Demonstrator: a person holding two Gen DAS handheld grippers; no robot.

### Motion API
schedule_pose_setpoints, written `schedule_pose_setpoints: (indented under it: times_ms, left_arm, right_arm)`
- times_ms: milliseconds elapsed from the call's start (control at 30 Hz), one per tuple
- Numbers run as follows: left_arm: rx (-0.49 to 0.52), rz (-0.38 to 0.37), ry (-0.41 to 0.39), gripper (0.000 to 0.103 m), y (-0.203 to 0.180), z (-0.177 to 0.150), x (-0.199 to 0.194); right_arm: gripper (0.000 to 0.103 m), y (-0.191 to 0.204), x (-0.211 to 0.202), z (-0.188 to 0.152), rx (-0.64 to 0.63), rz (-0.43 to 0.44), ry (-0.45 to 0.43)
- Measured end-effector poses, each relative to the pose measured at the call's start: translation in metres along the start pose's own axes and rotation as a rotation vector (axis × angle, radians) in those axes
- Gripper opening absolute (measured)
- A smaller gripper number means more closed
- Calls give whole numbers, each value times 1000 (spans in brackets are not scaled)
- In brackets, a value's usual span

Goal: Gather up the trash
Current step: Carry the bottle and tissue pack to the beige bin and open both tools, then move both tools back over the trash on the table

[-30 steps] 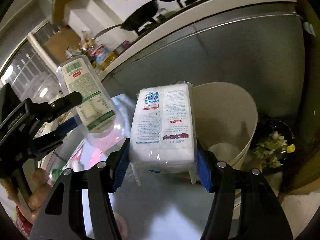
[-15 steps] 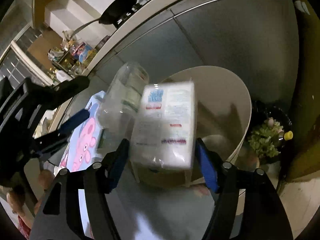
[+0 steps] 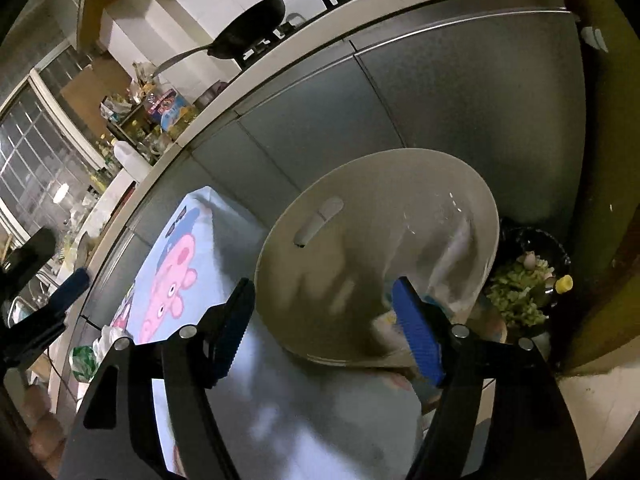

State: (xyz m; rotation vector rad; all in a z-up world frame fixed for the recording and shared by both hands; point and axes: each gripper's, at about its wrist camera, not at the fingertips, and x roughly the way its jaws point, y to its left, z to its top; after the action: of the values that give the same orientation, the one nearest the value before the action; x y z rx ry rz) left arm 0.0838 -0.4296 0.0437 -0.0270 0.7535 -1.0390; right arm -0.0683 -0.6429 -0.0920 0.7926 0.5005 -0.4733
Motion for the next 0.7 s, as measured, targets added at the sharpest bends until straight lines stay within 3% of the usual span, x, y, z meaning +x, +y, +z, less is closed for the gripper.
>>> schedule_pose_setpoints:
  times_ms: [200, 367, 533, 700]
  left_arm:
    - [-22, 74, -110, 73, 44, -12, -93]
    - [-29, 151, -220, 73, 82, -24, -180]
    - [-54, 251, -306, 73, 124, -38, -259]
    - [-105, 365, -327, 73, 166, -66, -313]
  right_arm:
    - [70, 19, -20, -17, -17, 28, -25]
    - [65, 58, -29, -42, -79, 87, -11]
    - [52, 114, -35, -79, -182, 177, 39]
    - [46, 168, -39, -130, -331, 266, 124]
